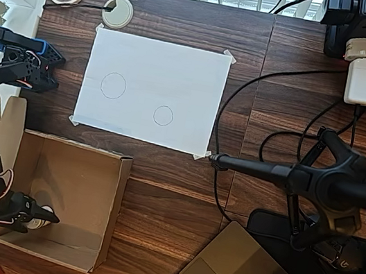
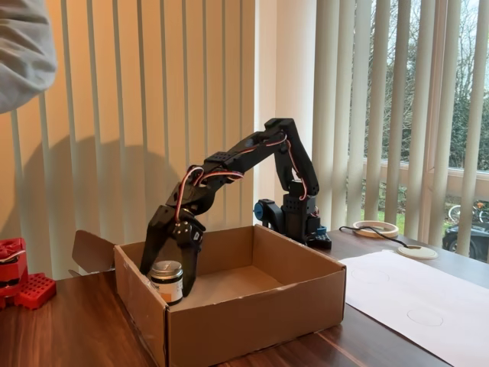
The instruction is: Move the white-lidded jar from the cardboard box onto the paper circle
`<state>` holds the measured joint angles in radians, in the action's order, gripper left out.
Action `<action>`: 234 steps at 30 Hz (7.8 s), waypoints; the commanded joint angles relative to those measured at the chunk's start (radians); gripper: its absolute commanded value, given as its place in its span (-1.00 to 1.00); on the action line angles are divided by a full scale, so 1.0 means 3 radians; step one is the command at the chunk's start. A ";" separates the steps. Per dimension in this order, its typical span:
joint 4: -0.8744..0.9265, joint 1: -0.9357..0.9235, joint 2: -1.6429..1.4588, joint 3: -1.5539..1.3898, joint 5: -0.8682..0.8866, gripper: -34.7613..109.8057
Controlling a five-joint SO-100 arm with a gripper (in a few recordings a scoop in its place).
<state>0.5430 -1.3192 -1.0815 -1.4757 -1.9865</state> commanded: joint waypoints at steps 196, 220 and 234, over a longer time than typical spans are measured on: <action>-0.0752 0.3799 -0.1437 -0.1703 0.0972 0.00; -0.0833 0.4029 -0.4387 -0.2889 0.2955 -0.10; 0.0123 0.4505 -0.6279 -0.4326 0.5292 -0.11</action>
<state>0.4939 0.0015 -2.8103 -2.7397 -0.5323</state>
